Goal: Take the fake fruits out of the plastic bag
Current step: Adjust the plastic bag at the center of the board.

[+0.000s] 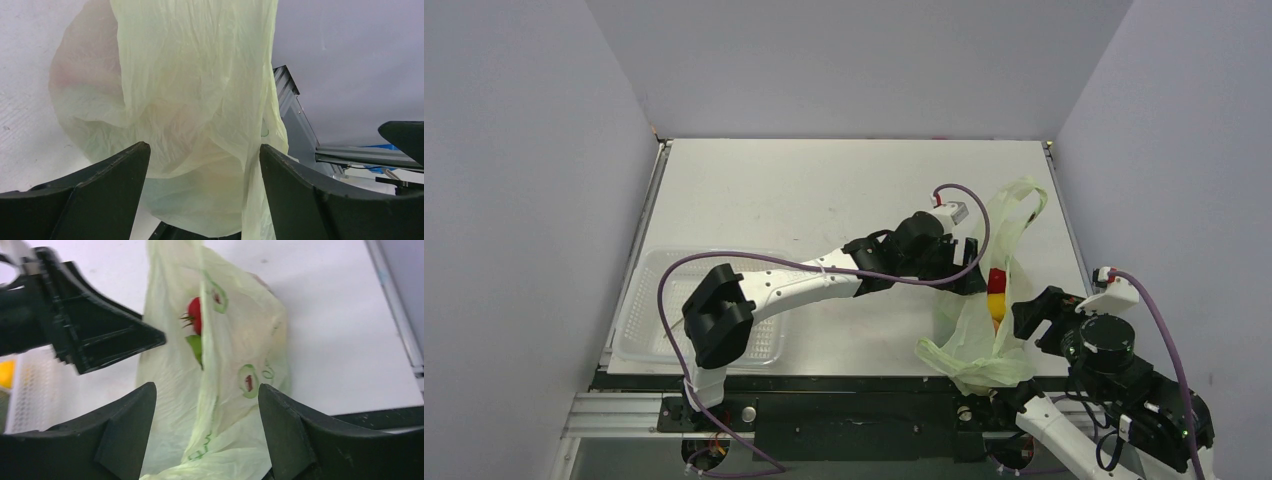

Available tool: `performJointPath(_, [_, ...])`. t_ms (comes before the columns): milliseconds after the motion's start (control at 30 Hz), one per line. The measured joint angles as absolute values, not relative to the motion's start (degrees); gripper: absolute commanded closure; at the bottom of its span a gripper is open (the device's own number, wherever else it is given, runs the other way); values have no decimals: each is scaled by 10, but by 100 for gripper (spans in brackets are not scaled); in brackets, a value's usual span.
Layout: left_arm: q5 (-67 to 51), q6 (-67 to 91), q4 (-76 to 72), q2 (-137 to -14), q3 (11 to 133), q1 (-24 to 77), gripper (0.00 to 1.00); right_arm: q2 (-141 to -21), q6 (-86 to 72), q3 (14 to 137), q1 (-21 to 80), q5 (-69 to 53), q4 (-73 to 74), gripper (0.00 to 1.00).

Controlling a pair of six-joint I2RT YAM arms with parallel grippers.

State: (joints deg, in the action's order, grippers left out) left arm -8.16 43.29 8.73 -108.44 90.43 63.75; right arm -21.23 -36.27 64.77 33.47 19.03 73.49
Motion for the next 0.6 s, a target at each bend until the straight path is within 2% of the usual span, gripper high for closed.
performJointPath(33, [-82,433,87,-1093,911,639,31,-213,-369,643,335,210,743,32])
performJointPath(67, [-83,433,88,-1098,918,640,43,-215,-377,635,335,233,751,32])
performJointPath(100, [-83,433,88,-1102,921,641,51,-216,-382,627,335,244,754,33])
performJointPath(133, [-84,433,88,-1104,926,643,64,-217,-386,615,335,255,756,33])
performJointPath(167, [-84,435,87,-1105,928,645,70,-219,-389,603,335,262,756,33])
performJointPath(200, [-83,433,87,-1105,929,645,84,-222,-392,590,335,267,756,33])
performJointPath(267, [-80,434,85,-1105,929,647,98,-230,-394,569,335,266,751,33])
performJointPath(467, [-74,439,69,-1102,912,648,100,-315,-397,516,335,222,697,33])
performJointPath(500, [-73,441,68,-1101,910,648,100,-330,-399,510,335,219,692,44])
performJointPath(533, [-70,443,69,-1101,909,648,100,-345,-404,505,335,219,688,59])
performJointPath(567, [-63,444,70,-1099,905,648,100,-353,-409,503,335,222,689,90])
performJointPath(600, [-53,446,73,-1094,900,648,100,-360,-416,503,335,228,689,97])
